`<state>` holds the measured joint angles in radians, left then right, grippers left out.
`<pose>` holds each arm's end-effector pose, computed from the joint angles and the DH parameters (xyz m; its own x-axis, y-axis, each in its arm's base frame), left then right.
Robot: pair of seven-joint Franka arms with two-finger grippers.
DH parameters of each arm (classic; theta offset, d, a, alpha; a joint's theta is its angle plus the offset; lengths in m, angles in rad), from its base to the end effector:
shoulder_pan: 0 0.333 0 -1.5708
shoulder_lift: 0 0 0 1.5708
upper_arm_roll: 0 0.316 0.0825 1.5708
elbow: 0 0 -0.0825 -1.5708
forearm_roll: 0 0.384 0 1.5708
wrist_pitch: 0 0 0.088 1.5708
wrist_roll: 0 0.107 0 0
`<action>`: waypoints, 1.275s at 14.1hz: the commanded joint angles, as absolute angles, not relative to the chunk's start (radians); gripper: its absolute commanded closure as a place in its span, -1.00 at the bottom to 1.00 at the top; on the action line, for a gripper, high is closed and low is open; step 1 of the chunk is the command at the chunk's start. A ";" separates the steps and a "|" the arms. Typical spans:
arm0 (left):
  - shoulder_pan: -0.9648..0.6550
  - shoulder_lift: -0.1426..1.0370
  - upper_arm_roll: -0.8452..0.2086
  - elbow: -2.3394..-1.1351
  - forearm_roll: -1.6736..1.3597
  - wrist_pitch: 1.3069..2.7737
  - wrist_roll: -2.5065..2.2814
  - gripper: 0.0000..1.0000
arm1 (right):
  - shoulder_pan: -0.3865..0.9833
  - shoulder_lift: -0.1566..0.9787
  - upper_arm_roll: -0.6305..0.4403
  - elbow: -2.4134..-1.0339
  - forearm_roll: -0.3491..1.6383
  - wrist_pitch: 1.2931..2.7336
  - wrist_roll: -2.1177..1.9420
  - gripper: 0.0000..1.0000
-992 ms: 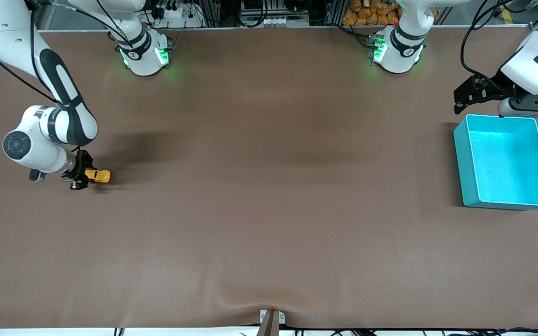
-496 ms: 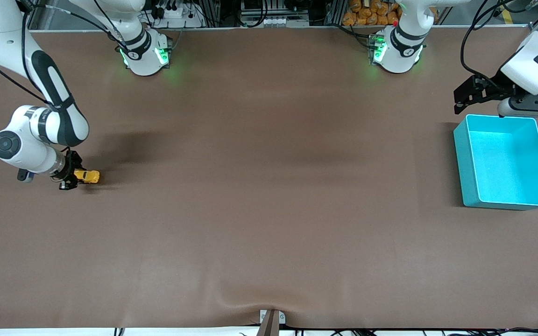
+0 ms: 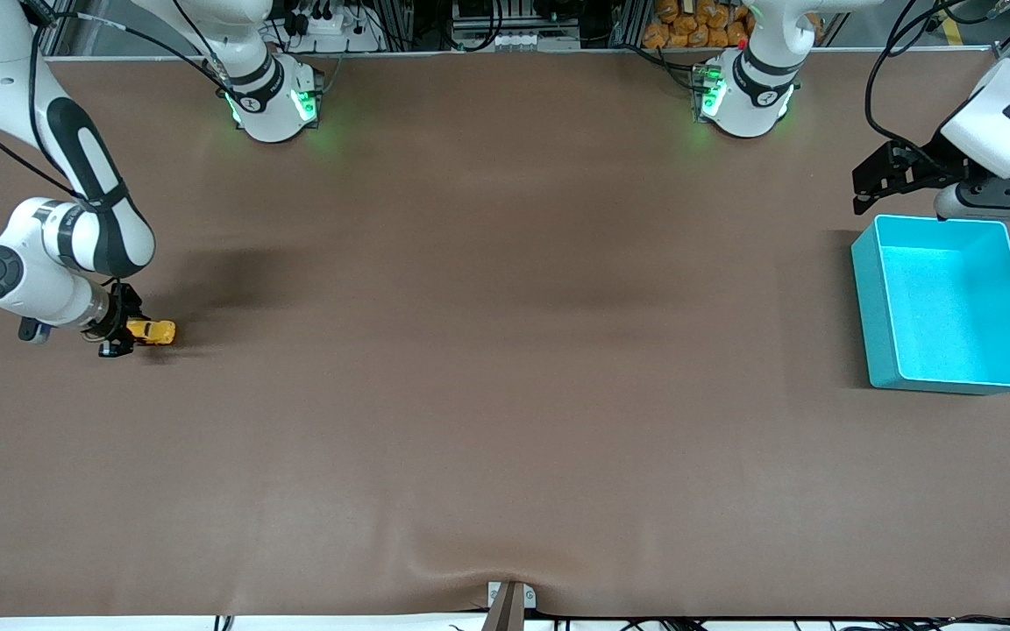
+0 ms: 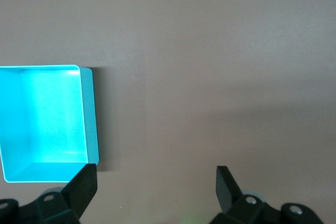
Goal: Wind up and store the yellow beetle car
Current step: 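Drag the car backward along the table with the right gripper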
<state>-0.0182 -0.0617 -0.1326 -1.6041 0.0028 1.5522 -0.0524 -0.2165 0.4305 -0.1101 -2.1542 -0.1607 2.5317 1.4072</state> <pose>0.5272 -0.0822 0.6404 0.9951 -0.0980 0.0098 -0.0979 -0.9951 -0.0105 0.5329 -0.1795 0.1931 -0.0149 -0.9929 0.1182 -0.9963 0.0247 0.0826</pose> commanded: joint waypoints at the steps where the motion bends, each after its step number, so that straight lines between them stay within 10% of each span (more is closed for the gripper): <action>1: -0.009 -0.058 -0.135 -1.591 -0.003 1.557 -0.044 -1.00 | -0.276 0.589 -0.101 -2.092 -0.195 2.641 1.365 0.68; 16: -0.009 -0.058 -0.133 -1.591 -0.003 1.559 -0.044 -1.00 | -0.318 0.588 -0.100 -2.080 -0.230 2.638 1.344 0.68; 18: -0.009 -0.058 -0.135 -1.591 -0.003 1.559 -0.044 -1.00 | -0.321 0.583 -0.098 -2.072 -0.227 2.637 1.341 0.42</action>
